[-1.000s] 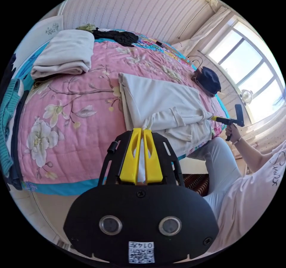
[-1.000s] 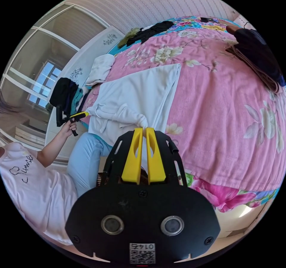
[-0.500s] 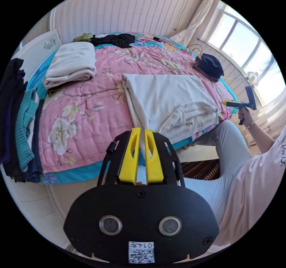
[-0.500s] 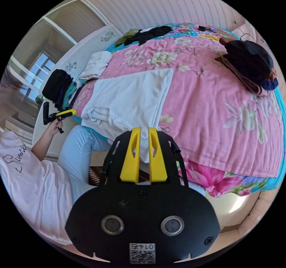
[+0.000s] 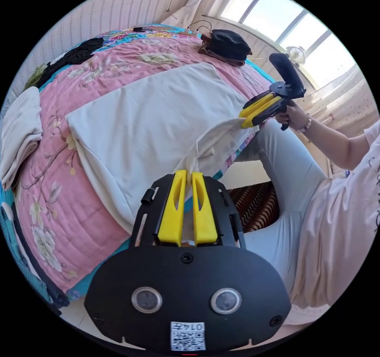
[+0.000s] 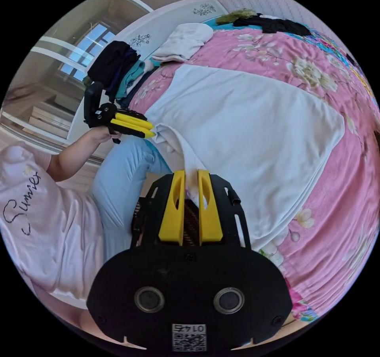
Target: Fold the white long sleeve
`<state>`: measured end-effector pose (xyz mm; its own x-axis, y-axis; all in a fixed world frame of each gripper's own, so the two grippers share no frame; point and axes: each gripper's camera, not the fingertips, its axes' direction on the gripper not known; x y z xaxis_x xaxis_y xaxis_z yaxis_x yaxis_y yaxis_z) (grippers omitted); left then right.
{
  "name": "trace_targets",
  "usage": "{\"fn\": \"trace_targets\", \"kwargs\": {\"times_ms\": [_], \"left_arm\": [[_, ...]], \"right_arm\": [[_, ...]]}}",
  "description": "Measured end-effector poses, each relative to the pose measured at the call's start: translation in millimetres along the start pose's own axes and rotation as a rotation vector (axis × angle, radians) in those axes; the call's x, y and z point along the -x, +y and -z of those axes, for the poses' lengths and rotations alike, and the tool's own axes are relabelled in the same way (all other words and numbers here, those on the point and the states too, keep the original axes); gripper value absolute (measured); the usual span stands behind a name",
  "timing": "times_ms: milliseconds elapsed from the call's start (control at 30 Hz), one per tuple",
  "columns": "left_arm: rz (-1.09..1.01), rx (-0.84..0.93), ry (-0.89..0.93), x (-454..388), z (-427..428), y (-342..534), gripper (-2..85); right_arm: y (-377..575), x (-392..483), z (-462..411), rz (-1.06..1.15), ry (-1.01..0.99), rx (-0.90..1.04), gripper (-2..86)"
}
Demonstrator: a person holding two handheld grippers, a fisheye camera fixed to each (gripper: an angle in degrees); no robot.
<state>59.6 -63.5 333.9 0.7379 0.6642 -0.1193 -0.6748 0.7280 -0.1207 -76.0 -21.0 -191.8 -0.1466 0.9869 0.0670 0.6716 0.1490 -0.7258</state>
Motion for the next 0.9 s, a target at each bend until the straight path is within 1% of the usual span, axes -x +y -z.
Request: {"fn": "trace_targets", "kwargs": {"times_ms": [67, 133, 200, 267, 300, 367, 433, 533, 567, 633, 700, 733, 767, 800, 867, 900], "left_arm": [[0.001, 0.013, -0.005, -12, 1, 12, 4.3], [0.001, 0.045, -0.025, -23, 2, 20, 4.9], [-0.026, 0.064, -0.095, -41, 6, 23, 4.9], [-0.062, 0.041, -0.14, -56, 9, 19, 4.5], [-0.089, 0.004, -0.151, -67, 9, 14, 3.6], [-0.099, -0.073, -0.147, -81, 2, 0, 1.2], [-0.097, -0.152, -0.151, -98, -14, -23, -0.5], [-0.131, -0.17, -0.215, -117, -33, -50, -0.9], [-0.136, -0.171, -0.221, -119, -39, -53, -0.9], [-0.124, -0.09, -0.189, -120, -72, -64, -1.0], [-0.114, -0.023, -0.201, -119, -102, -62, -1.0], [-0.119, -0.074, -0.206, -121, -103, -58, -1.0], [-0.113, -0.109, -0.213, -124, -105, -53, -1.0], [-0.093, -0.107, -0.205, -125, -105, -53, -1.0], [-0.085, -0.079, -0.179, -130, -101, -57, -1.0], [-0.097, -0.098, -0.175, -135, -96, -57, -1.0]], "right_arm": [[10, 7, -14, 0.015, -0.042, 0.08, 6.7], [16, 10, -21, 0.011, -0.099, 0.107, 7.3], [17, 17, -23, 0.01, -0.11, 0.122, 6.7], [7, 31, -18, 0.043, 0.003, 0.104, 4.7], [2, 35, -17, 0.056, 0.042, 0.097, 4.2], [-28, 47, -14, 0.08, 0.215, 0.066, 2.0], [-58, 56, -14, 0.107, 0.312, 0.025, 1.0], [-108, 62, -19, 0.105, 0.437, -0.035, 0.1], [-128, 57, -29, 0.069, 0.471, 0.007, 0.0], [-149, 45, -48, 0.025, 0.496, 0.061, -0.2], [-159, 24, -85, -0.01, 0.473, 0.201, -0.3], [-156, 20, -89, -0.009, 0.453, 0.129, -0.3], [-151, 17, -88, -0.01, 0.436, 0.093, -0.3], [-150, 15, -87, -0.011, 0.422, 0.087, -0.3], [-152, 11, -79, 0.003, 0.364, 0.154, -0.3], [-154, 12, -77, 0.015, 0.358, 0.18, -0.3]]}}
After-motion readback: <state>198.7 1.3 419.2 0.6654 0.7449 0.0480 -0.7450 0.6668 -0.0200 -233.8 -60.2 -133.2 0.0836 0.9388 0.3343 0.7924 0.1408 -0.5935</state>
